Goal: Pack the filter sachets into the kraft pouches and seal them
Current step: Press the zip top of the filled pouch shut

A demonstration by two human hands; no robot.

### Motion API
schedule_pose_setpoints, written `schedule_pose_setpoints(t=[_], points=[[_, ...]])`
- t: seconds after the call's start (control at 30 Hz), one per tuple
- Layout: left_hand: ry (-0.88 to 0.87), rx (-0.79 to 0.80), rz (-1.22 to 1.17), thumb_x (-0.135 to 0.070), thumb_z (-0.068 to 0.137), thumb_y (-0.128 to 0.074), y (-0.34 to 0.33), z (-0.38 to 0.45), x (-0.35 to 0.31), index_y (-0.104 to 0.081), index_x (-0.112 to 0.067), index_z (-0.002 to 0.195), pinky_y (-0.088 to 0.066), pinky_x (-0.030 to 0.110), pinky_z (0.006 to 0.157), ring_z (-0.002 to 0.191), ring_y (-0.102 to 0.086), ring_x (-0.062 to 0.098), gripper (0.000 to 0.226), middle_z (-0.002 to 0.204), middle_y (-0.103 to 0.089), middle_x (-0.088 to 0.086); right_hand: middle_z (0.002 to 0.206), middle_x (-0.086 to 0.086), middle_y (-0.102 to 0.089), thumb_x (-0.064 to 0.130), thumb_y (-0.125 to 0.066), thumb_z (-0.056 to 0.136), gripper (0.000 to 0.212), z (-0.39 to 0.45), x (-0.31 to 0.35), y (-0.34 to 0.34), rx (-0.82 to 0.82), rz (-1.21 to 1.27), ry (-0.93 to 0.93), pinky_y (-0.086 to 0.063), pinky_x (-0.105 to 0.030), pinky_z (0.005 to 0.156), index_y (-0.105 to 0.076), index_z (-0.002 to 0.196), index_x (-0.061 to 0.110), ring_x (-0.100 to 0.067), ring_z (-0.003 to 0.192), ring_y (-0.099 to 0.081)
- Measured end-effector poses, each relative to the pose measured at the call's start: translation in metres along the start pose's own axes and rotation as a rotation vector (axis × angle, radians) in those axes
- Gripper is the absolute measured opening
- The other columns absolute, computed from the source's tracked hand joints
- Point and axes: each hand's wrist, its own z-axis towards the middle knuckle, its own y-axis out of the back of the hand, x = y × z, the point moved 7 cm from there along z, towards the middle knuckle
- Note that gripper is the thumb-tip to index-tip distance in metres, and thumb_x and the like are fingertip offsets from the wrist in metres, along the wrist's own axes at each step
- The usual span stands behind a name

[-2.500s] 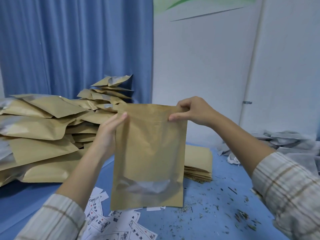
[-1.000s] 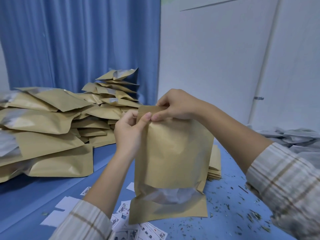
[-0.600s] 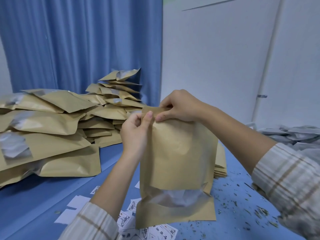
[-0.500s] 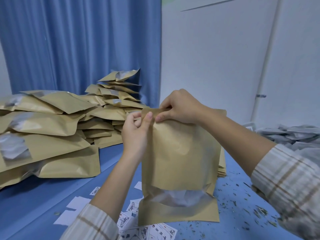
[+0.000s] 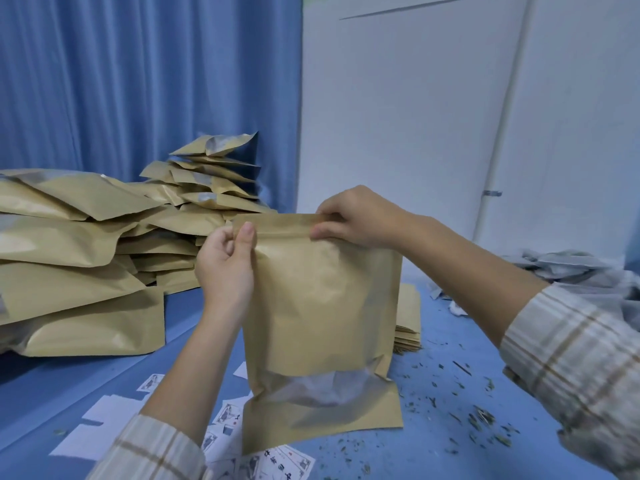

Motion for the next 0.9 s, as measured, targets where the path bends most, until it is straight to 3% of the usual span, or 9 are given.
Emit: schedule_pose_setpoints(t=[0.1, 0.27, 0.37, 0.47, 0.57, 0.63, 0.77, 0.9], points=[[0.001, 0.018, -0.022, -0.026, 0.095, -0.056, 0.003, 0.002, 0.003, -0.049, -0.019, 0.067, -0.027, 0.01, 0.045, 0.044, -0.034, -0.002, 0.029, 0.044, -0.044, -0.015, 0.083, -0.002, -0.067, 0.038, -0.063, 0.086, 0.029, -0.005, -0.016, 0.004, -0.026, 0.037, -0.025, -0.04, -0.024, 0.07, -0.069, 0.09, 0.009, -0.017, 0.081, -0.057], [-0.01, 0.023, -0.001, -0.028, 0.095, -0.055, 0.006, 0.005, 0.004, -0.048, -0.02, 0.066, -0.028, 0.007, 0.045, 0.044, -0.036, -0.003, 0.031, 0.042, -0.043, -0.018, 0.088, 0.003, -0.066, 0.043, -0.064, 0.083, 0.034, -0.009, -0.023, 0.001, -0.019, 0.06, -0.037, -0.042, -0.022, 0.073, -0.067, 0.096, 0.011, -0.014, 0.085, -0.057], [-0.002, 0.01, -0.006, -0.03, 0.094, -0.056, 0.016, 0.009, 0.009, -0.048, -0.02, 0.066, -0.027, 0.009, 0.044, 0.044, -0.034, -0.002, 0.031, 0.043, -0.042, -0.017, 0.065, 0.019, -0.055, 0.043, -0.072, 0.076, 0.021, -0.021, -0.042, 0.013, -0.057, 0.159, -0.119, -0.036, -0.007, 0.054, -0.067, 0.083, 0.023, 0.004, 0.065, -0.051], [-0.017, 0.014, 0.015, -0.03, 0.094, -0.056, 0.016, 0.01, 0.006, -0.048, -0.019, 0.066, -0.027, 0.009, 0.044, 0.046, -0.032, -0.001, 0.032, 0.051, -0.04, -0.012, 0.055, 0.02, -0.052, 0.039, -0.076, 0.072, 0.016, -0.025, -0.047, 0.015, -0.111, 0.226, -0.141, -0.034, -0.003, 0.049, -0.067, 0.074, 0.026, 0.014, 0.057, -0.049], [-0.012, -0.015, 0.024, -0.028, 0.095, -0.055, 0.02, 0.012, 0.005, -0.049, -0.021, 0.066, -0.029, 0.007, 0.046, 0.046, -0.035, -0.003, 0.031, 0.051, -0.043, -0.012, 0.06, 0.014, -0.058, 0.042, -0.076, 0.071, 0.026, -0.028, -0.058, 0.011, -0.083, 0.253, -0.194, -0.035, -0.008, 0.05, -0.067, 0.074, 0.018, 0.005, 0.059, -0.052], [-0.004, -0.017, 0.018, -0.027, 0.095, -0.055, 0.025, 0.013, 0.007, -0.049, -0.02, 0.066, -0.028, 0.008, 0.044, 0.043, -0.034, -0.002, 0.031, 0.044, -0.042, -0.016, 0.049, 0.013, -0.055, 0.039, -0.077, 0.07, 0.031, -0.035, -0.07, 0.009, -0.087, 0.279, -0.229, -0.032, -0.008, 0.044, -0.066, 0.068, 0.011, 0.003, 0.051, -0.052], [-0.01, -0.015, 0.03, -0.028, 0.095, -0.055, 0.023, 0.01, 0.005, -0.048, -0.014, 0.071, -0.025, 0.011, 0.044, 0.044, -0.03, 0.0, 0.029, 0.047, -0.038, -0.013, 0.046, 0.012, -0.053, 0.038, -0.081, 0.064, 0.023, -0.042, -0.083, 0.009, -0.131, 0.371, -0.271, -0.028, -0.009, 0.041, -0.069, 0.061, 0.019, 0.0, 0.048, -0.046], [-0.022, 0.011, 0.036, -0.03, 0.094, -0.055, 0.014, 0.008, -0.001, -0.046, -0.018, 0.07, -0.024, 0.013, 0.044, 0.046, -0.028, 0.001, 0.029, 0.053, -0.033, -0.012, 0.067, 0.013, -0.064, 0.044, -0.079, 0.064, 0.022, -0.035, -0.072, 0.009, -0.014, 0.349, -0.232, -0.039, -0.013, 0.057, -0.073, 0.079, 0.029, -0.001, 0.063, -0.053]])
